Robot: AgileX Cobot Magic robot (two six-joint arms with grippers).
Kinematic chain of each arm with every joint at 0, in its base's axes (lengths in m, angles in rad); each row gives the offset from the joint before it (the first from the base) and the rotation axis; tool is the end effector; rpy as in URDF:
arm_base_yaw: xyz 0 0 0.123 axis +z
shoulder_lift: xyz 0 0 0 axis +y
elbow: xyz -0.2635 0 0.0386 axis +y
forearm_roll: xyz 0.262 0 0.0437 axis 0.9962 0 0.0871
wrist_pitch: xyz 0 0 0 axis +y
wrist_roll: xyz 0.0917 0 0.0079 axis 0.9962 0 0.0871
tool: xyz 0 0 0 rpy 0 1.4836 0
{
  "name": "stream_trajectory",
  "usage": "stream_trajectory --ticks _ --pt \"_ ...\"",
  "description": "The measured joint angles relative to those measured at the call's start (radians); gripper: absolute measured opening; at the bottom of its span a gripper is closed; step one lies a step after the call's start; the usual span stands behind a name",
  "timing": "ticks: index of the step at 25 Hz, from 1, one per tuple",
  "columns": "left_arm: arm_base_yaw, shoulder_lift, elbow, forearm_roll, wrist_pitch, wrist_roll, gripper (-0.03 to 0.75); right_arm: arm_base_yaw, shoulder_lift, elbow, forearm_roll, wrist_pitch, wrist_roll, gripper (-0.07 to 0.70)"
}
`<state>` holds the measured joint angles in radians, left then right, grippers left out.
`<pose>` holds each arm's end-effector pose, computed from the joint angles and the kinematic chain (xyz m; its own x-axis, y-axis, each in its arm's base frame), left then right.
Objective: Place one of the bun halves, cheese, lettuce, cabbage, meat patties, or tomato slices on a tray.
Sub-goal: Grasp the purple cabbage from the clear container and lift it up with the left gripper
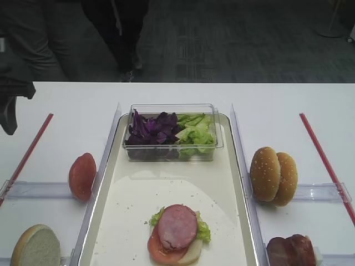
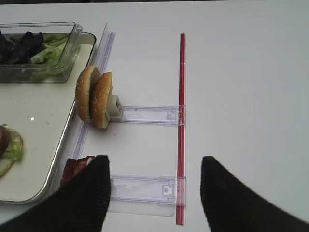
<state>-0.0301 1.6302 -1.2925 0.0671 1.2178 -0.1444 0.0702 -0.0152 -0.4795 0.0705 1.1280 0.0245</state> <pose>0.3252 -0.0040 0.2468 -0.9898 -0.0909 -0.1098 -0.0968 0.9941 0.0497 0.0238 0.0075 0.2727 -0.5233 0.0179 -0.8520 -0.0958 0.9922 0.0797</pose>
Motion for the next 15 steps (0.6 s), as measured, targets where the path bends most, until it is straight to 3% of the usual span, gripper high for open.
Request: stream_trajectory --ticks 15 --pt "-0.085 0.375 -0.386 -0.037 0.002 0.011 0.366 0.000 0.000 0.000 0.000 0.000 -0.016 0.445"
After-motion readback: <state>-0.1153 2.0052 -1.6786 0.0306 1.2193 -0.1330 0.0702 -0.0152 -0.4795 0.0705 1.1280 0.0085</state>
